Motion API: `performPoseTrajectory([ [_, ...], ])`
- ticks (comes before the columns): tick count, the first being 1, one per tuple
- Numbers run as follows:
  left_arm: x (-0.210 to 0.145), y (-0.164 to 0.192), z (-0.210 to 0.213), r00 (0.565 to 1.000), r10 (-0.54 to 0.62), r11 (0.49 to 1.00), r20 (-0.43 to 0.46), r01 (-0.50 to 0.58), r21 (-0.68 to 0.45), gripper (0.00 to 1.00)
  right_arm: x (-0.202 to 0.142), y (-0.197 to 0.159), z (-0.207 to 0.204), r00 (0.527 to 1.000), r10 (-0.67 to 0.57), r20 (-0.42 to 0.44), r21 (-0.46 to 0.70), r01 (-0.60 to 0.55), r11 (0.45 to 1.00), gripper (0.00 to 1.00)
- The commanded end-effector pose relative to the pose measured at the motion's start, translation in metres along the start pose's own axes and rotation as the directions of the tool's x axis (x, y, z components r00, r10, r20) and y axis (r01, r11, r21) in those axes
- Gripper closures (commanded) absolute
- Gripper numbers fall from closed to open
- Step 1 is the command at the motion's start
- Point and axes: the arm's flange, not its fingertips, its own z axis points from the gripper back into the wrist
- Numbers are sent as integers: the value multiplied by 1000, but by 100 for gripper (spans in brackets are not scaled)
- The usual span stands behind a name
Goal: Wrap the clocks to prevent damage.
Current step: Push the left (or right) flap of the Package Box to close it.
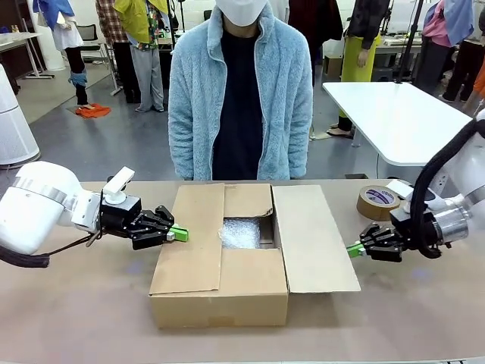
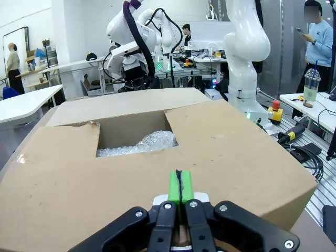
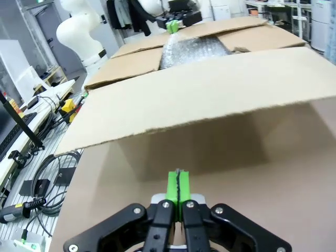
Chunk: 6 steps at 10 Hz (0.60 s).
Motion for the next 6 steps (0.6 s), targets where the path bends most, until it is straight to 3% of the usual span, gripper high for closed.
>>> performPoseTrajectory([
  [1,-2,1,0,1000,10,1000,-8,-10,0,100,-5,1,-29,998,59,-3,44,-59,997,99],
  [6,-2,1,0,1000,10,1000,-8,-10,0,100,15,12,-52,968,127,215,78,-146,986,99],
])
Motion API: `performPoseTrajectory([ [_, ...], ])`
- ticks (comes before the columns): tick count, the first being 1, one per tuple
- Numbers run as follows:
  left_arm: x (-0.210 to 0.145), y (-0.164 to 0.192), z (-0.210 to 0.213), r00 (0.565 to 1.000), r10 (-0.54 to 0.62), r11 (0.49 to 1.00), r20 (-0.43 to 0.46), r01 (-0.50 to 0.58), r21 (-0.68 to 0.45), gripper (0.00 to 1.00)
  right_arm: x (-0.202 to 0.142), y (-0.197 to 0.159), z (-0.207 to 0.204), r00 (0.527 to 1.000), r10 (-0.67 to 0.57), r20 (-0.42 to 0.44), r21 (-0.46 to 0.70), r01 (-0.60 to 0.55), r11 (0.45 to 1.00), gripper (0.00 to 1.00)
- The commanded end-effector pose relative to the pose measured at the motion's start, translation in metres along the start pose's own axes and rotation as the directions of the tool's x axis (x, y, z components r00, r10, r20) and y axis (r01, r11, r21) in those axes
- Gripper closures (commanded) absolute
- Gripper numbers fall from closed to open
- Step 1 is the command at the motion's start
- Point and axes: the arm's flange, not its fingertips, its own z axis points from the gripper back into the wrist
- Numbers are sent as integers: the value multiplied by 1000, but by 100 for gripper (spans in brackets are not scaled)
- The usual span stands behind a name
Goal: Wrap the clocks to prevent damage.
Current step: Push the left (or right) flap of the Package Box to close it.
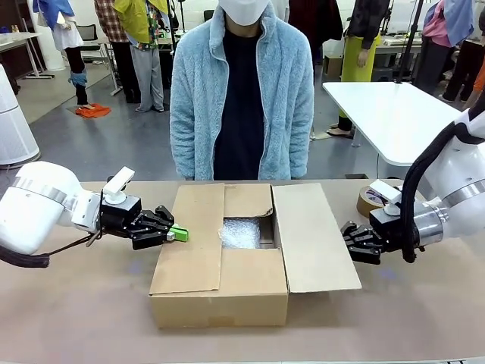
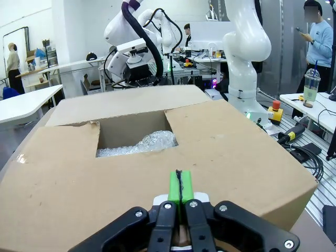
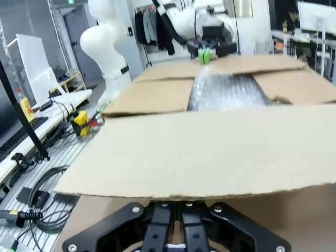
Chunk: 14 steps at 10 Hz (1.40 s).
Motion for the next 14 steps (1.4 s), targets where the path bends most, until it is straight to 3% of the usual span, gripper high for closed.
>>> performPoseTrajectory([
  [1,-2,1,0,1000,10,1000,-8,-10,0,100,3,8,-12,995,54,89,-7,-54,999,99],
  [3,-2,1,0,1000,10,1000,-8,-10,0,100,18,14,-35,987,90,130,11,-92,996,99],
  [8,-2,1,0,1000,10,1000,-8,-10,0,100,45,-26,-98,988,86,132,11,-88,996,99],
  [14,-2,1,0,1000,10,1000,-8,-10,0,100,28,-67,-132,992,27,125,17,-29,999,99],
])
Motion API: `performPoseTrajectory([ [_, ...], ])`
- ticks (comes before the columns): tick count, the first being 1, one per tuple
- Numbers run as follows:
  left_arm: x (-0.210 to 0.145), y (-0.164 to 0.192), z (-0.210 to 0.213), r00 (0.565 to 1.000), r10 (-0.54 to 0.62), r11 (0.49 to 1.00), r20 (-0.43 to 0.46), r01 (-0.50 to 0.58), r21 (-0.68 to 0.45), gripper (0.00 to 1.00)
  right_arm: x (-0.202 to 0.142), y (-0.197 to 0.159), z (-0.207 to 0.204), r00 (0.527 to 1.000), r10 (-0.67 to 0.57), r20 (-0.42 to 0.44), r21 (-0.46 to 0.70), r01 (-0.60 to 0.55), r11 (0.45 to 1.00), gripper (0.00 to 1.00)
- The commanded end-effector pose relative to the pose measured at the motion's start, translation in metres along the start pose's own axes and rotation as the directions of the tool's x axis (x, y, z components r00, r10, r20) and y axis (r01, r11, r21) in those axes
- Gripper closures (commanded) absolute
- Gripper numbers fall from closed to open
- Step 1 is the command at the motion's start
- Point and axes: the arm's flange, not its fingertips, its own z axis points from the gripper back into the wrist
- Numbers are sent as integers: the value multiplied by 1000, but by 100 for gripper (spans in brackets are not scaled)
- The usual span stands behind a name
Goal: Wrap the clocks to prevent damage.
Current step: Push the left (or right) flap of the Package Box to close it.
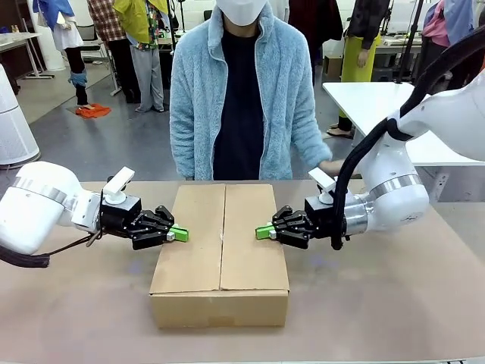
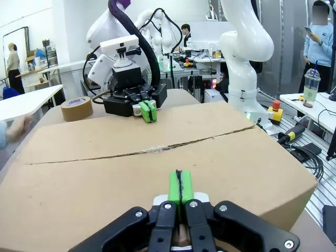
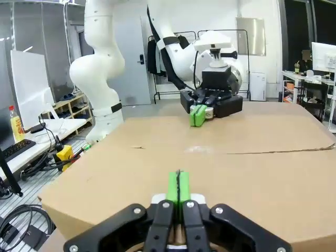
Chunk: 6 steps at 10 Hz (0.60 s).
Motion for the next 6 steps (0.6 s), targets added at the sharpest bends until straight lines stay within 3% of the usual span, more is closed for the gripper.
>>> performPoseTrajectory([
  [1,-2,1,0,1000,11,1000,-9,-11,0,100,-19,-14,-1,997,-64,-31,-35,63,997,99],
  [4,-2,1,0,1000,11,1000,-9,-11,0,100,-39,-11,32,993,-91,-74,125,100,987,99],
  [5,-2,1,0,1000,11,1000,-9,-11,0,100,-2,-7,3,1000,-20,14,25,19,1000,99],
  [6,-2,1,0,1000,11,1000,-9,-11,0,100,-2,-7,3,1000,-20,14,25,19,1000,99],
])
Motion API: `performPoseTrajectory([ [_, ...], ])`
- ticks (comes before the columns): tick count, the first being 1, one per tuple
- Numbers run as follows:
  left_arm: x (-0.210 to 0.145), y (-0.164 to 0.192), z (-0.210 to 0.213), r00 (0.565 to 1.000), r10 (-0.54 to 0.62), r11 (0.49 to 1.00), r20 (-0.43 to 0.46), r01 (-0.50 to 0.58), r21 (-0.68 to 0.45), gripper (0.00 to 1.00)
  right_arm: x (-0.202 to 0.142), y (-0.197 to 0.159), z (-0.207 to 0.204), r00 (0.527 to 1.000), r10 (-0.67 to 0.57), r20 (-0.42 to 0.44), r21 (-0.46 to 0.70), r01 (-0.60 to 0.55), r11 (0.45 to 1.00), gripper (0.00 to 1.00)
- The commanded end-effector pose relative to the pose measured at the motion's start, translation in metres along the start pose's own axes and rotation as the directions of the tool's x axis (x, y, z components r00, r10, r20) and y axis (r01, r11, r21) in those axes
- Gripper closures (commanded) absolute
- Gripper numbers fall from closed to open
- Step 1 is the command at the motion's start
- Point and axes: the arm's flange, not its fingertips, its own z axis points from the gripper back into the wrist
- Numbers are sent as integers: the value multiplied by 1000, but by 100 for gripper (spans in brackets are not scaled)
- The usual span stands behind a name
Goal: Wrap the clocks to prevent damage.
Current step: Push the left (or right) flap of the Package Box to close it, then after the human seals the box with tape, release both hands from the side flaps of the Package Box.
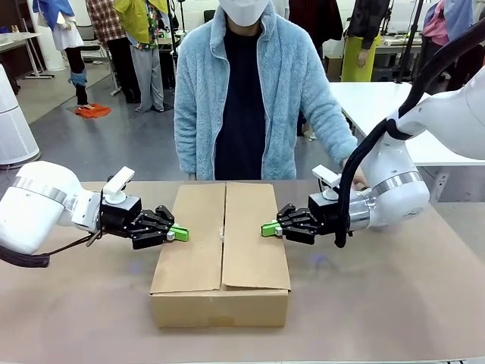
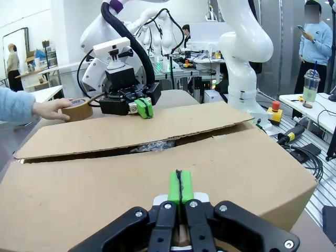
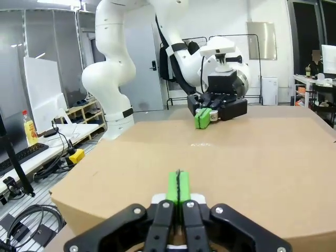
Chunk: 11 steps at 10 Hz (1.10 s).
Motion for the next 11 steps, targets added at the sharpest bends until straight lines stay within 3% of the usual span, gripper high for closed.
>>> performPoseTrajectory([
  [1,-2,1,0,1000,11,1000,-12,-11,2,100,-1,3,-8,1000,4,-12,-40,-4,999,99],
  [11,-2,1,0,1000,11,1000,-12,-11,2,100,-1,3,-8,1000,4,-12,-40,-4,999,99],
])
